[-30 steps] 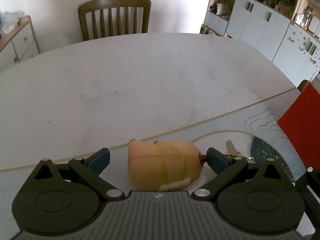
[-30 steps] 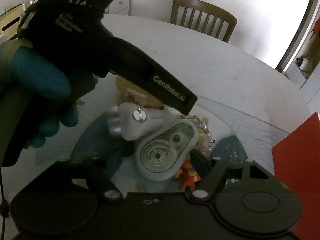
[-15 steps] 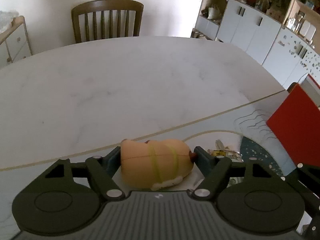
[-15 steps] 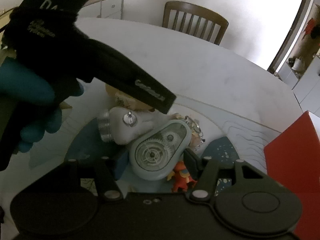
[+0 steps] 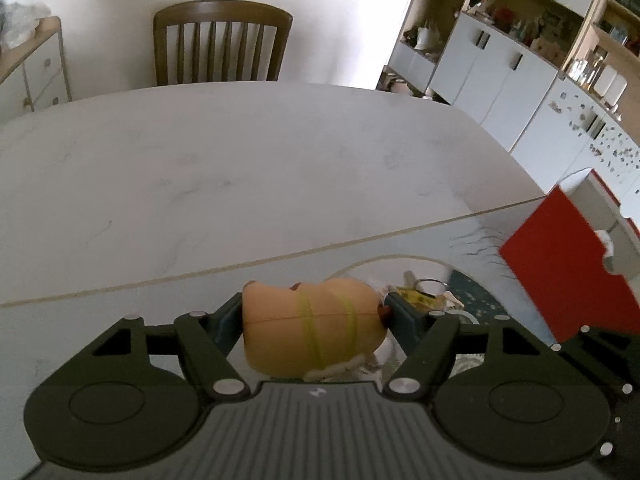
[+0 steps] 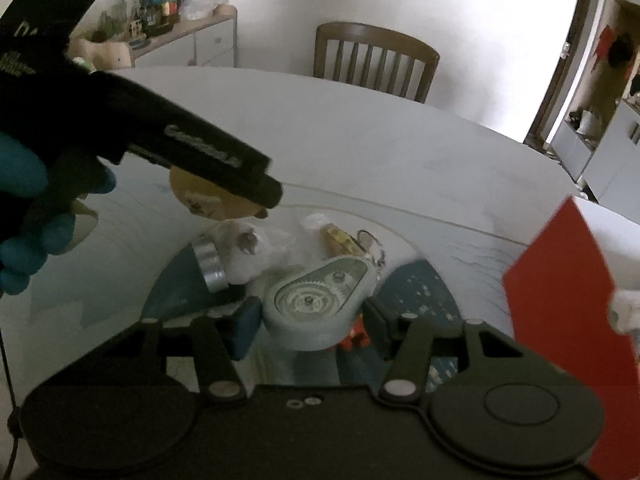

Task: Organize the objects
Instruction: 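Grasp the tan plush toy with the left tool while the right tool grasps the white tape dispenser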

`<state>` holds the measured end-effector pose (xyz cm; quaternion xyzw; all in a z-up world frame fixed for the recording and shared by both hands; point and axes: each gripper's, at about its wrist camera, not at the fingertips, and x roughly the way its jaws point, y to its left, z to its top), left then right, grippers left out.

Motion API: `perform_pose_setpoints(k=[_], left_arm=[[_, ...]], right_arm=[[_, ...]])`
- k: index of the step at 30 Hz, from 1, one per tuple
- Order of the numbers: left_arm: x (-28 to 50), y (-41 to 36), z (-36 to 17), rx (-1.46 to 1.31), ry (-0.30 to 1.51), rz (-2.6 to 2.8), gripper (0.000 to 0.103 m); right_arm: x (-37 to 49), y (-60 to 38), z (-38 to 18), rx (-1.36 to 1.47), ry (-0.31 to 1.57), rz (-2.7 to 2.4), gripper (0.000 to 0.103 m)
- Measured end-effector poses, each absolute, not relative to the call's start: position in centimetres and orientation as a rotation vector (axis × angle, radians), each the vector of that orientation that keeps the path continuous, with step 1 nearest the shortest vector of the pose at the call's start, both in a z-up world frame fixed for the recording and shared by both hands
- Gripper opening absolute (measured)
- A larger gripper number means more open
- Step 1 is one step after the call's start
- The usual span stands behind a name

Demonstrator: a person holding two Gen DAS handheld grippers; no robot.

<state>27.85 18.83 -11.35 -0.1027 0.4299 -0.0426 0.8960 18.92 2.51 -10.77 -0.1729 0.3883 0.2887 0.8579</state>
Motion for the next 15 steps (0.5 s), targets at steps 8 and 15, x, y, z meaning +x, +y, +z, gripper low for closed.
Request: perform_pose_setpoints(k=[8, 15], left_arm=[[24.9, 17.1, -10.4, -0.218, 0.905, -0.134, 0.074], [22.3, 15.8, -10.7, -0.228, 0.935, -0.157, 0.074]], right_arm=[[16.8, -0.9, -10.0, -0.337, 0.841, 0.616, 0.054], [15.0, -4.6, -12.2, -0.312, 0.946, 0.608, 0.054]])
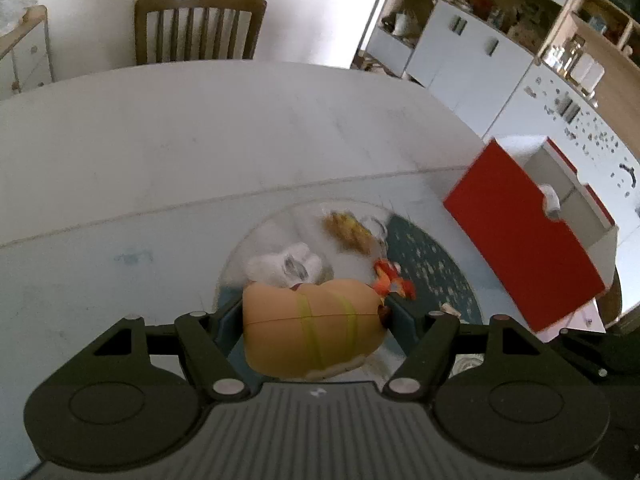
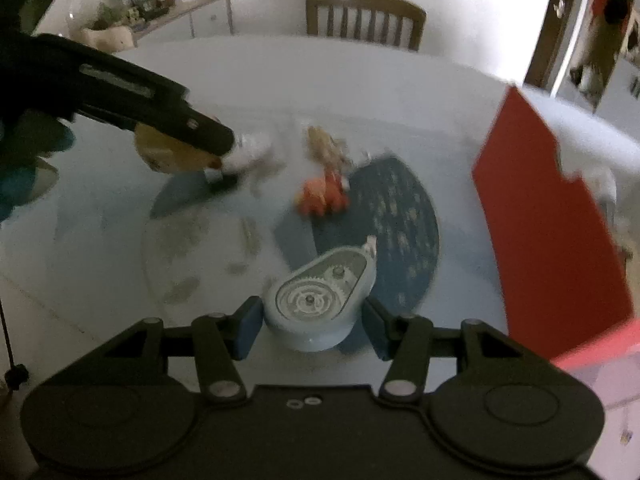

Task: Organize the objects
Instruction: 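Grasp the tan plush toy with the left tool while the right tool grasps the white tape dispenser, then carry the plush toy and tape dispenser into the red box and release them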

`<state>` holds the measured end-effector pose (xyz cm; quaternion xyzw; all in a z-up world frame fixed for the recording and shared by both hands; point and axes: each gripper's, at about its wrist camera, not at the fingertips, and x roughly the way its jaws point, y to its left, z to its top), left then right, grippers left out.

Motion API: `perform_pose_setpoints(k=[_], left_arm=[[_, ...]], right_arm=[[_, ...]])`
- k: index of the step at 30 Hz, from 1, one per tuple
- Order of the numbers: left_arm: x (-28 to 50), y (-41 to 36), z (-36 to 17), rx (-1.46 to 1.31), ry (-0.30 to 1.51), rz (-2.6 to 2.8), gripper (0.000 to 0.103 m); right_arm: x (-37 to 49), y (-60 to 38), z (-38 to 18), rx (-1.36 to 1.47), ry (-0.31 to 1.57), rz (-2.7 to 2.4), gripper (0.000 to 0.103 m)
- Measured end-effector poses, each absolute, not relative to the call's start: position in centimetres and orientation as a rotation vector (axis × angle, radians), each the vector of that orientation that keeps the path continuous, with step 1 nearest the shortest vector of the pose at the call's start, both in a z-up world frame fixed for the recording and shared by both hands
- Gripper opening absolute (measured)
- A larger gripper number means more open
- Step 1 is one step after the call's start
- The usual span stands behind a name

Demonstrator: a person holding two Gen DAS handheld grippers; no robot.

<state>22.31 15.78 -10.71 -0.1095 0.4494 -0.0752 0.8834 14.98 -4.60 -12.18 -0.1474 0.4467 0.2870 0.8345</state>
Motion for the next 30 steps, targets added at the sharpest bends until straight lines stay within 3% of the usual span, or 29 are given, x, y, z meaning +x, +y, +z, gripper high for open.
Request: perform_pose_setpoints(k=[8, 11, 19, 21, 24, 30], left_arm=[[20.5, 14.6, -11.1, -0.227, 0.965, -0.176, 0.074], [20.1, 14.3, -11.2, -0.225, 0.968, -0.178, 0.074], [19.6, 13.9, -10.9, -0.224, 0.967, -0.177, 0.074], [19.6, 13.8, -10.8, -0.224, 0.968, -0.178, 0.074], [19.2, 13.5, -10.6, -0.22, 0.97, -0.181, 0.074], [18.8, 12.4, -9.9, -0.205, 0.973, -0.193, 0.074]], right_arm=[[14.8, -5.5, -13.0, -0.303, 0.972, 0.559, 0.055], [15.0, -5.1, -13.1, -0.303, 0.966, 0.548, 0.065], [15.8, -4.6, -13.6, -0.266, 0.964, 0.514, 0.065], [16.0, -4.5, -13.6, -0.263, 0.959, 0.505, 0.065], [16.2, -4.5, -13.5, -0.261, 0.953, 0.511, 0.055], [16.0, -4.8, -13.1, -0.28, 0.959, 0.506, 0.054]])
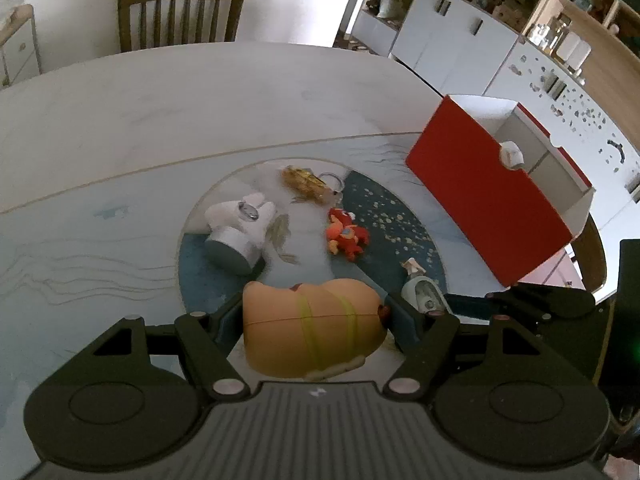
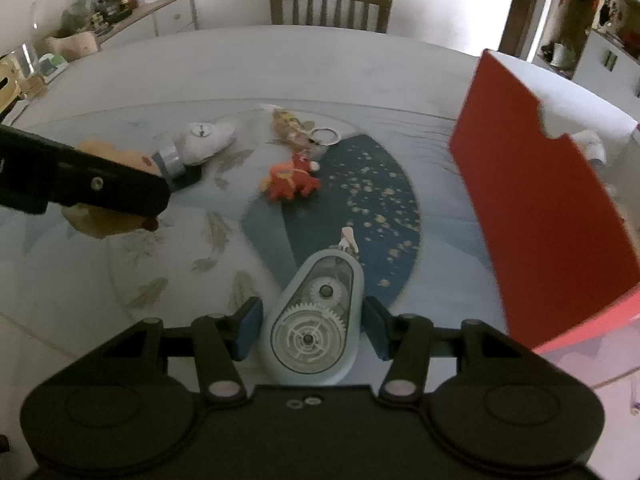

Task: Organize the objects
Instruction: 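Carry the plush toy and tape dispenser into the red box and release them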

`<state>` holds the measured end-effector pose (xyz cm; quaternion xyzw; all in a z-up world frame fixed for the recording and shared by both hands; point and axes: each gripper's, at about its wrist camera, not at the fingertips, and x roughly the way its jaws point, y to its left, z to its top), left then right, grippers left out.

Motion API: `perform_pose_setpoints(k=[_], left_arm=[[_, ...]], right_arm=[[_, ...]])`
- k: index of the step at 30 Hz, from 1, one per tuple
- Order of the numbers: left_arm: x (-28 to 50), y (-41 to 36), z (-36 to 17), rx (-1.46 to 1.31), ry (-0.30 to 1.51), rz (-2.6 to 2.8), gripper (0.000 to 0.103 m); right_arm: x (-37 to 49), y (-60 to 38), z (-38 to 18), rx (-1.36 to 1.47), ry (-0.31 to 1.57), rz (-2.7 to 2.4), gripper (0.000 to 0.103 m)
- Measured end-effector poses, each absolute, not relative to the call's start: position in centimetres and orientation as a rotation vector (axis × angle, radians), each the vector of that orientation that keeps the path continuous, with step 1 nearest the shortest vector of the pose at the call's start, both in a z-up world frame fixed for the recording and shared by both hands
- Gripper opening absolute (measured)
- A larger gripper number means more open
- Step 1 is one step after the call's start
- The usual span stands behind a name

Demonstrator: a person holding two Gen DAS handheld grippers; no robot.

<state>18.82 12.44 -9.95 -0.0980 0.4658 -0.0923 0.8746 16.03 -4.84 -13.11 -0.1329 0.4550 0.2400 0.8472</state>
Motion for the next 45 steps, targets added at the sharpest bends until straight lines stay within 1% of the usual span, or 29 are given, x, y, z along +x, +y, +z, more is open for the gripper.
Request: perform_pose_setpoints(k=[6, 15, 20, 31, 45], left_arm=[[18.5, 10.7, -8.9, -0.197, 0.977, -0.221, 0.074], [18.5, 6.9, -4.7, -0.204, 0.919, -0.293, 0.074], [18.7, 4.2, -2.6, -0.195, 0.883, -0.326, 0.074], [20.3, -2.8, -0.4, -0.144, 0.83, -0.357, 0.074], [25.0, -11.7, -1.5, -0.047, 0.846, -0.345, 0.074]], right_arm=[[15.8, -6.6, -9.9, -0.231, 0.947, 0.516, 0.054], [15.7, -10.6, -3.8, -0.17, 0.876, 0.537, 0.054], [16.5, -13.0, -1.9, -0.173, 0.828, 0.536, 0.054], [18.8, -19.8, -0.6, -0.146, 0.792, 0.496, 0.054], [24.6, -28.0, -1.6, -0.177, 0.767, 0.43, 0.054]])
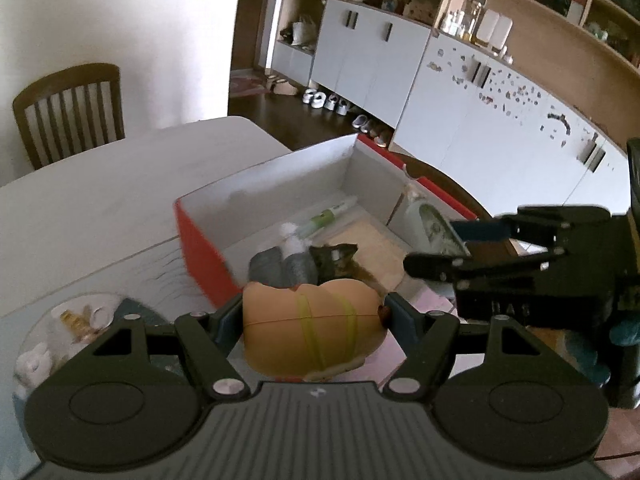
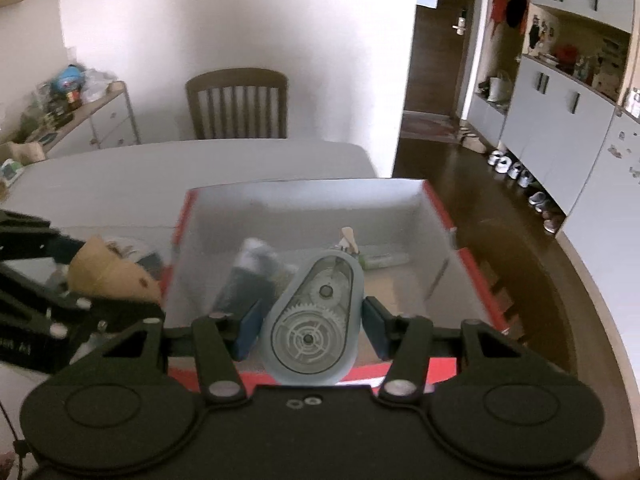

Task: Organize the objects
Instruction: 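Carry the plush toy and tape dispenser into the red box and release them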

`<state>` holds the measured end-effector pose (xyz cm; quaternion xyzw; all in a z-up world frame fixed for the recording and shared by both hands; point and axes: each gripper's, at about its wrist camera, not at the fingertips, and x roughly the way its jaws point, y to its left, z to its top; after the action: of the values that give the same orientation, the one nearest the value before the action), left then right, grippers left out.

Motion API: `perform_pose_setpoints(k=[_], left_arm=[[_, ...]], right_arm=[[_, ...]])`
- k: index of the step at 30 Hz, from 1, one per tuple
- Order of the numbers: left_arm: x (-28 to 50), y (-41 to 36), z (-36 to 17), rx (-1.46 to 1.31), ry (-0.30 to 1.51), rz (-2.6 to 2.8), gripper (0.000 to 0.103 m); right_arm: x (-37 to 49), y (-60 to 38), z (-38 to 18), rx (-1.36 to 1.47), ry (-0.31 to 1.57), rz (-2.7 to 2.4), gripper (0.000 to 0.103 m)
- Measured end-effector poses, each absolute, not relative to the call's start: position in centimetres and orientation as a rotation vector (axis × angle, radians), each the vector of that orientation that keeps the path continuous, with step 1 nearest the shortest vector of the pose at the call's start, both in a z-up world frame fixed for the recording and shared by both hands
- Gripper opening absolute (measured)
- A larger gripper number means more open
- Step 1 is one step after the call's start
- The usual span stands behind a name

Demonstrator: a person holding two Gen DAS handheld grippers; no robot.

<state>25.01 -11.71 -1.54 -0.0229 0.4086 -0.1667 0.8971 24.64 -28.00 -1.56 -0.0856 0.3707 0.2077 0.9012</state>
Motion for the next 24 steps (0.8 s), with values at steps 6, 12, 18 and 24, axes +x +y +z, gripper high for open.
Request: perform_pose_setpoints(k=[6, 12, 18, 24], left_arm=[[27.9, -15.2, -2.6, -0.008, 0.867, -0.344, 0.074], [30.6, -18.1, -4.6, 0.042, 0.909, -0.348, 0.074], [32.6, -19.8, -6.6, 0.094, 0.951, -0.339, 0.074], [34.1, -20.2, -8.0, 0.091, 0.997, -0.317, 0.074]], right_arm=[[28.2, -30.6, -2.5, -0.141, 0.793, 0.413, 0.054], [31.4, -31.3, -4.3, -0.127, 0.851, 0.429, 0.054], [33.4, -30.6, -6.2, -0.15, 0.909, 0.447, 0.054], [34.9, -29.9, -8.3, -0.151, 0.969, 0.451, 0.054]])
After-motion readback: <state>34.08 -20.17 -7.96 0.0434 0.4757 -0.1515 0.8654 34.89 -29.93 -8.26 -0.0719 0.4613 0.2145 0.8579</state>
